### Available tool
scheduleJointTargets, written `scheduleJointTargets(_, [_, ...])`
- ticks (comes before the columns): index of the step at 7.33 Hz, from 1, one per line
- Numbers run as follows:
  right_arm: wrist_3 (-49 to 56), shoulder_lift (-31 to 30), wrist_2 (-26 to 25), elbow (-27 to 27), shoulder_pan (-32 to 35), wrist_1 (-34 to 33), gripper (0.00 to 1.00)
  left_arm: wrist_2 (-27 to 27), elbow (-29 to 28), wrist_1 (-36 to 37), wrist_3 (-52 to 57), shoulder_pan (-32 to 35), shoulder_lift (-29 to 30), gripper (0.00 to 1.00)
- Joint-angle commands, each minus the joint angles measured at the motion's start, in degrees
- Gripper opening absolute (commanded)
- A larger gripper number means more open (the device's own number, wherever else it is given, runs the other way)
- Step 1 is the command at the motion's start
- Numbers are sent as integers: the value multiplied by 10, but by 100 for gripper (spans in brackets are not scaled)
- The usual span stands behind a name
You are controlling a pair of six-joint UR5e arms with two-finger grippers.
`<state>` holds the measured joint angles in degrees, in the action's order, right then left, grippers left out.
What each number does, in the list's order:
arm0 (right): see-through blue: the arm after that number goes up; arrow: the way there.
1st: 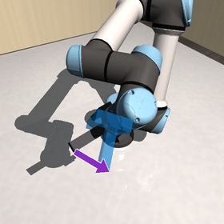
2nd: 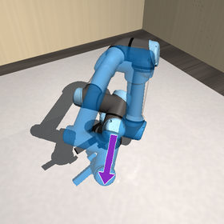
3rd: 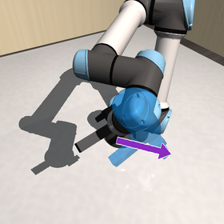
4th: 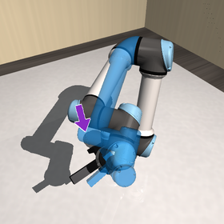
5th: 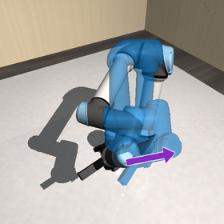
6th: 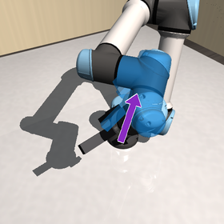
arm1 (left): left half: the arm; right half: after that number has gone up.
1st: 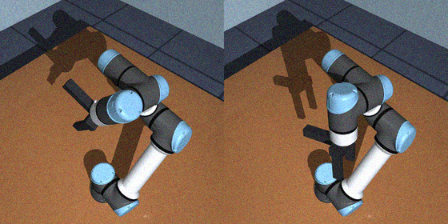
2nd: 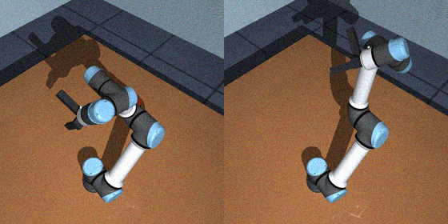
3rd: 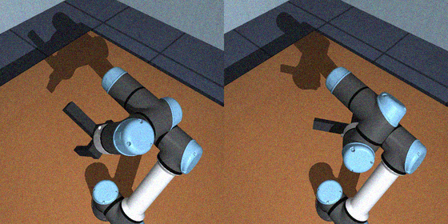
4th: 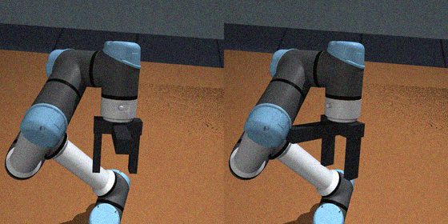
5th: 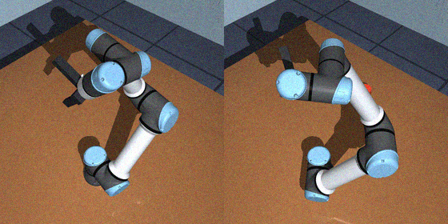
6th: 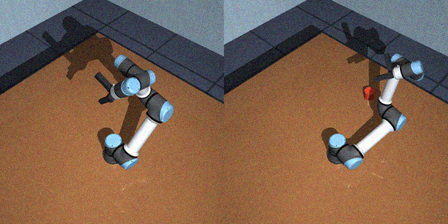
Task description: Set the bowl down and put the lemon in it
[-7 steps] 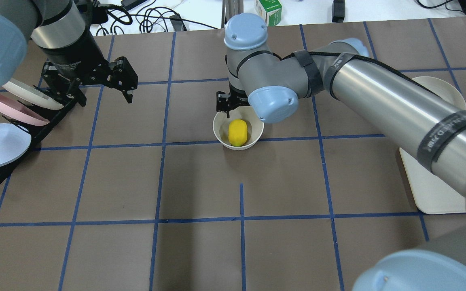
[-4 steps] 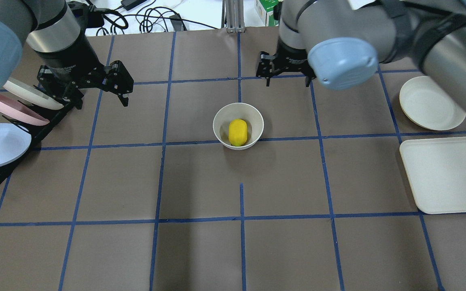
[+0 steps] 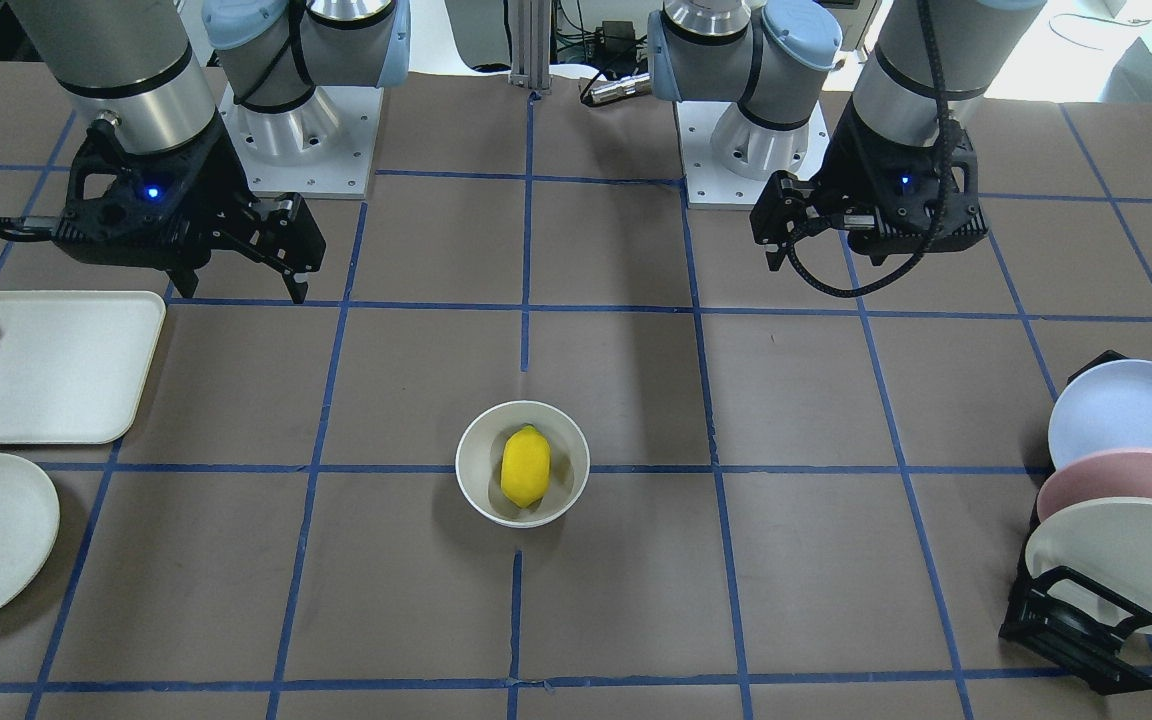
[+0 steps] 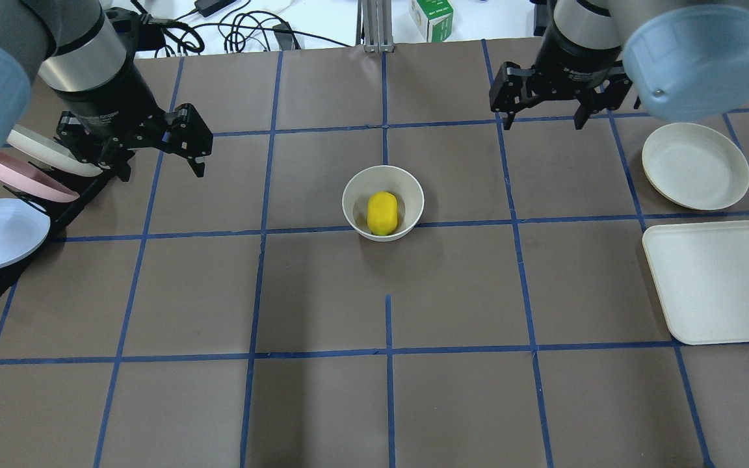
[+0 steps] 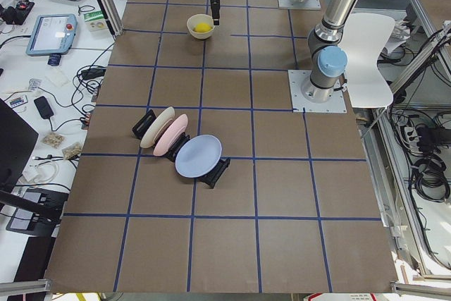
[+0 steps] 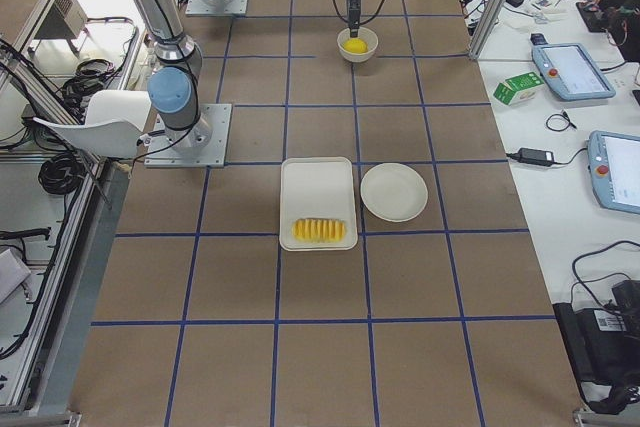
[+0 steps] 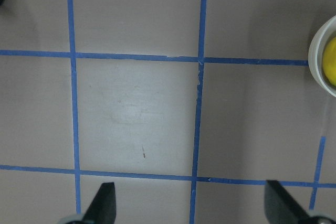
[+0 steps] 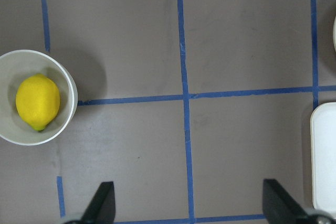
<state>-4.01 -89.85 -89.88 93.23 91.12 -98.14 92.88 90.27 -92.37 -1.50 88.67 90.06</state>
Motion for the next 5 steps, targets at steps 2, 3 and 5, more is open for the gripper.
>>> scheduleJointTargets(2, [2, -25, 1, 12, 1, 11, 100, 0, 0, 1, 0, 0, 0, 100])
scheduleJointTargets(3, [5, -33, 1, 17, 1, 7, 100, 0, 0, 2, 0, 0, 1, 100])
scheduleJointTargets(5, [4, -33, 3, 10, 0, 2, 100, 0, 0, 3, -2, 0, 1, 100])
